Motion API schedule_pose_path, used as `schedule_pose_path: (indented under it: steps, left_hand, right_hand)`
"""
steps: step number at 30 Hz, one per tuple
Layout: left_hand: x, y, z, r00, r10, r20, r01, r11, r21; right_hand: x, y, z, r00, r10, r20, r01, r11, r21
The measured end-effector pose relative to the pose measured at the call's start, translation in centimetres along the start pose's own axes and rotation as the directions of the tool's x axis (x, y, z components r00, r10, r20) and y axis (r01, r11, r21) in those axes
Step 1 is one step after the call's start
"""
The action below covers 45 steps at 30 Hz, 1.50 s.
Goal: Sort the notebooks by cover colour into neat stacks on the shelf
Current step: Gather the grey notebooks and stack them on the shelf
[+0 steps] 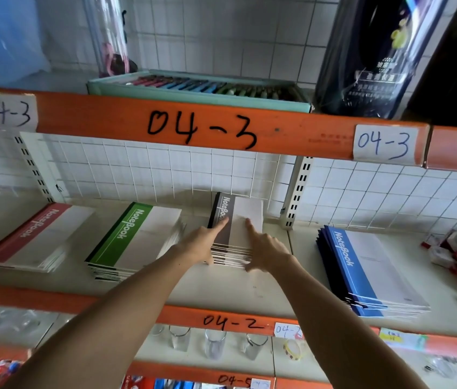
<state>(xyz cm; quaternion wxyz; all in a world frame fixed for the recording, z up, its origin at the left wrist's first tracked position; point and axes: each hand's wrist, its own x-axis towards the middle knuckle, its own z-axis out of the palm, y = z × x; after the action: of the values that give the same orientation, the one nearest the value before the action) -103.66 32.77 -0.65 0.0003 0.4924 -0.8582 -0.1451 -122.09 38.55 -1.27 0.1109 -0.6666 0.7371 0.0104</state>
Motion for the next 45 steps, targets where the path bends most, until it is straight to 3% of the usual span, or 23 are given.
schedule_pose_path:
  steps: [5,13,18,21,24,34,41,45]
  left_hand:
    - [-0.6,0.5,-0.1,1.000,0.012,-0.026,-0.008,0.989,0.150]
    - [0.5,1.0,0.1,0.999,-0.012,-0.039,0.016,0.993,0.115]
    - [0.6,0.1,0.3,0.998,-0.048,-0.043,0.043,0.992,-0.120]
    - [0.4,0.1,0.1,1.000,-0.006,0.013,0.006,0.999,-0.033]
    - [0.4,0.3,-0.6,0.998,0.027,0.054,-0.025,0.999,-0.027]
    - [0.5,0.7,-0.7,0.999,-0.043,-0.024,0.043,0.999,-0.032]
    - [0.1,0.4,-0.7,1.000,0.011,0.000,-0.011,0.996,-0.088]
    - [-0.4,0.5,-0.9,0.997,0.026,0.075,-0.026,1.000,0.004]
  right_hand:
    - [-1.0,-0.6,0.0,0.992,0.011,-0.129,-0.039,0.976,-0.214]
    - [0.1,-0.7,0.0,0.997,0.024,-0.080,-0.038,0.983,-0.182]
    - [0.3,-1.5,-0.2,0.997,0.069,-0.033,-0.073,0.985,-0.158]
    - [-0.4,-2.1,-0.7,0.992,0.125,-0.034,-0.129,0.981,-0.148]
    - [-0.9,-1.8,-1.4,0.997,0.071,-0.032,-0.075,0.985,-0.157]
    - [-0.4,-1.4,-2.3,0.995,0.047,-0.083,-0.063,0.979,-0.193]
    - [-1.2,-1.2,-1.9,0.994,0.076,-0.082,-0.089,0.982,-0.169]
    - [-1.7,-1.2,-1.4,0.995,0.043,-0.089,-0.064,0.969,-0.241]
